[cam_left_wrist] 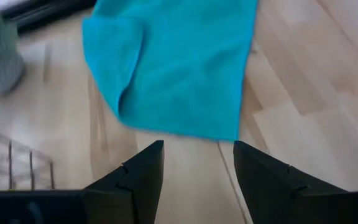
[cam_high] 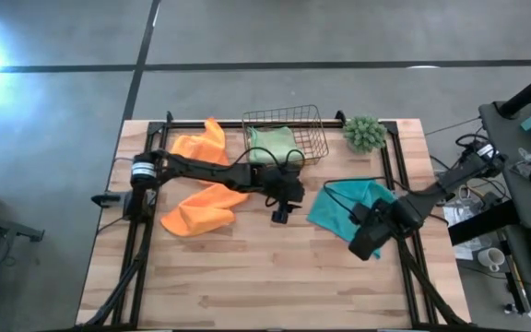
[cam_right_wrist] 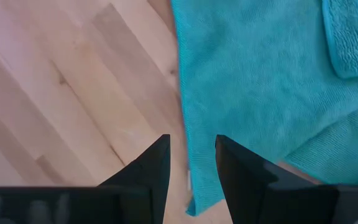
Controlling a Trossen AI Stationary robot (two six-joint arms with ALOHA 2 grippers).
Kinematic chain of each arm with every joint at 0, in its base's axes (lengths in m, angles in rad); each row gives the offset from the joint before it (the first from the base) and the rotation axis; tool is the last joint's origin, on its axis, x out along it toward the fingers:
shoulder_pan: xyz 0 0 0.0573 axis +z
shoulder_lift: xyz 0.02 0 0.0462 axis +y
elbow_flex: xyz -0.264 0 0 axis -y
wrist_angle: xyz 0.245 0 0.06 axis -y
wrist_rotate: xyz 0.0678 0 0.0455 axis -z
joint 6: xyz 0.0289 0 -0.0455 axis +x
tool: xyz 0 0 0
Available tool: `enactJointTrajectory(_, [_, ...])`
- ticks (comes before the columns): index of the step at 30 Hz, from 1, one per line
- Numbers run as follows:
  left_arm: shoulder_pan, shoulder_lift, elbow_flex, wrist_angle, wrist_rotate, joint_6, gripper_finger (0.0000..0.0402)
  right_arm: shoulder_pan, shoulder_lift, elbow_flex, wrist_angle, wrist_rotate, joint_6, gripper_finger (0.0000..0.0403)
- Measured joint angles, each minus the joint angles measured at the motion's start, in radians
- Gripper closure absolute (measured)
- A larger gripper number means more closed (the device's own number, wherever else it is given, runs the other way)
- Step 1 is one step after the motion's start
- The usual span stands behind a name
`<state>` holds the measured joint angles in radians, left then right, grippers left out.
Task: Fold microfiber towels
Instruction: Fold the blue microfiber cloth
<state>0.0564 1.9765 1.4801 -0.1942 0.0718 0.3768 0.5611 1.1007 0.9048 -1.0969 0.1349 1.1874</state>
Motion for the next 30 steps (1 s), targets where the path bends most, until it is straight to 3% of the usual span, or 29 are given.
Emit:
enactJointTrajectory(12, [-0.065,0.097,0.024,0.117,0.006,0.076,0.0224,0.098,0.0,-0.096,0.019,-0.011,0.227,0.0284])
enactJointTrajectory(18, [-0.064,0.114,0.019,0.103,0.002,0.075,0.0224,0.142,0.012,-0.109,0.04,-0.003,0.284,0.0259])
enactJointTrajectory(23, [-0.067,0.083,0.021,0.008,-0.049,0.075,0.0224,0.142,0.038,-0.161,0.066,0.047,0.286,0.0246])
enactJointTrajectory(30, [-0.066,-0.036,0.01,-0.19,-0.156,0.052,0.0224,0.034,0.042,-0.282,0.281,0.208,0.31,0.0258])
